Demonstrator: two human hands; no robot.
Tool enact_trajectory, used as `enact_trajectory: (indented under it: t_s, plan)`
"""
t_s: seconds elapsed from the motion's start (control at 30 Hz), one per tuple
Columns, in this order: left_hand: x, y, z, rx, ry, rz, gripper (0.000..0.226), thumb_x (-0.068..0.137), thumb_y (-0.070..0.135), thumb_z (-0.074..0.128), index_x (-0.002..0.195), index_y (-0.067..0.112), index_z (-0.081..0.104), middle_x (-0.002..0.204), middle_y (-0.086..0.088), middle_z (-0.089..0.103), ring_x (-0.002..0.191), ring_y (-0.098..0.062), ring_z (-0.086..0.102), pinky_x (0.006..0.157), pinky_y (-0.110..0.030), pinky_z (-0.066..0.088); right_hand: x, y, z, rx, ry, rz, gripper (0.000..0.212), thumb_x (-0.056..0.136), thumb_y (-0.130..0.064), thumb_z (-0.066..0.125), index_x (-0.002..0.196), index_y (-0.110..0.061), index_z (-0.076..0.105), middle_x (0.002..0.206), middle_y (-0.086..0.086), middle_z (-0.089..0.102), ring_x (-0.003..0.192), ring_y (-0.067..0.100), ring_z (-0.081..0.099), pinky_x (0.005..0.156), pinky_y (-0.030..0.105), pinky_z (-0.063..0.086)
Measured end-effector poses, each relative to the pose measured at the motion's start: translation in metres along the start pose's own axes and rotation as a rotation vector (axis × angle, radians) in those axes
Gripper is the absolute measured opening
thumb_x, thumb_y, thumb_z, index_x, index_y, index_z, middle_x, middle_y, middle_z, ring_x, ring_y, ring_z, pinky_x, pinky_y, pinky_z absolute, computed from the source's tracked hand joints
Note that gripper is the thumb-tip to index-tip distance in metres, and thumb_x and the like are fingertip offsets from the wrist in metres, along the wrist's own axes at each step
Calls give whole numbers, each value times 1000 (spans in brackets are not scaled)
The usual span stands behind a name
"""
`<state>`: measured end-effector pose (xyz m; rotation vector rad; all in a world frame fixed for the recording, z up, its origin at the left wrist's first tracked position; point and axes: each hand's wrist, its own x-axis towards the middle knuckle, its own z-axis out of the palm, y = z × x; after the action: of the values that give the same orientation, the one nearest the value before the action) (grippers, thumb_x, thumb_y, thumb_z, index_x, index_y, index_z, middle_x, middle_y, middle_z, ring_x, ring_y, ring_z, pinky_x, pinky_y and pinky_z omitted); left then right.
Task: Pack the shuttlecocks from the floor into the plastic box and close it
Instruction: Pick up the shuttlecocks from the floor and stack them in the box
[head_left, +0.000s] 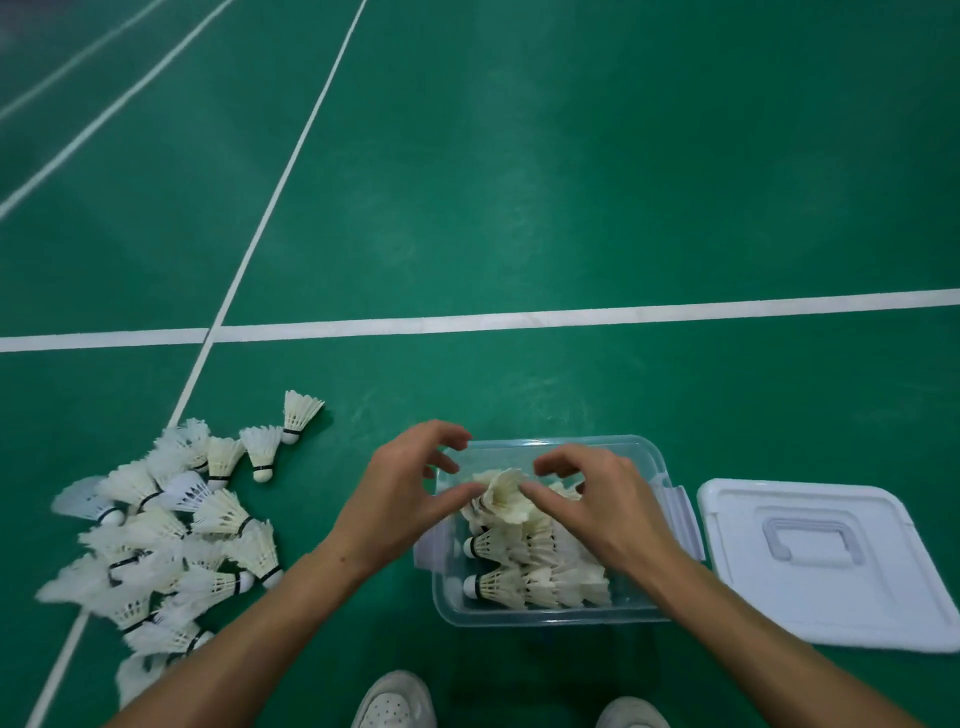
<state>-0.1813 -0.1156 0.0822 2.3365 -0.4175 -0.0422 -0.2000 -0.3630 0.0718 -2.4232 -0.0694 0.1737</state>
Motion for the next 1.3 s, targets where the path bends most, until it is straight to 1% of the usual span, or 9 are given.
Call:
enact_trajectory:
  t_s: [0.17,0.23,0.37,0.5,0.67,0.8,0.9,1.13,1.3]
  plan:
    - [-18,-21,-56,-90,151,-112,49,79,45,86,119,25,66,110,16,73,91,-4,73,77,-27,61,25,-59,6,49,-3,-167,39,90,-59,70,116,-30,70,103,-19,73,97,-2,67,87,33,61]
    - [-26,-41,-76,-99,203,-166,48,78,45,85,118,26,66,108,15,74,90,-6,73,77,-29,61,41,-84,20,49,-32,-232,40,90,-57,72,118,-28,68,102,-18,74,95,1,68,86,34,61]
    - [-42,-90,-115,-138,300,-309,43,81,31,89,117,25,67,108,11,74,90,-8,73,77,-31,62,76,-127,57,51,-111,-295,42,90,-54,75,121,-26,65,104,-14,74,95,7,69,88,37,60]
    - [-52,-143,-145,-65,339,-398,44,83,33,88,120,23,66,109,11,72,87,-5,73,77,-31,64,106,-152,91,12,-213,-344,43,91,-53,75,124,-27,62,106,-14,73,98,8,68,91,38,58]
    - [-51,-203,-163,114,199,-502,53,79,37,90,123,24,63,112,7,70,96,-10,70,87,-38,61,135,-161,116,-70,-316,-373,45,94,-51,72,128,-26,58,111,-10,74,100,13,68,92,41,58]
    - [-35,-230,-165,314,75,-470,62,83,29,88,137,21,60,137,3,65,124,-15,61,109,-34,49,164,-165,135,-159,-405,-364,43,96,-48,71,129,-24,57,114,-6,74,102,17,68,95,41,56]
    - [-17,-246,-164,394,-24,-442,65,86,21,85,143,24,55,148,4,59,134,-16,56,115,-35,45,191,-172,154,-208,-425,-352,46,96,-47,71,131,-23,55,120,-3,72,109,21,67,97,41,54]
    - [14,-276,-158,460,-176,-476,73,82,24,88,145,30,52,145,3,58,109,-17,65,97,-38,57,240,-187,221,-218,-384,-349,59,96,-37,71,148,-23,47,146,9,53,135,31,47,114,48,42]
    - [22,-287,-152,456,-269,-418,65,83,18,87,140,31,58,137,6,65,107,-9,63,99,-30,54,252,-192,263,-195,-423,-337,62,97,-14,65,154,-24,42,146,11,57,136,36,48,112,48,44]
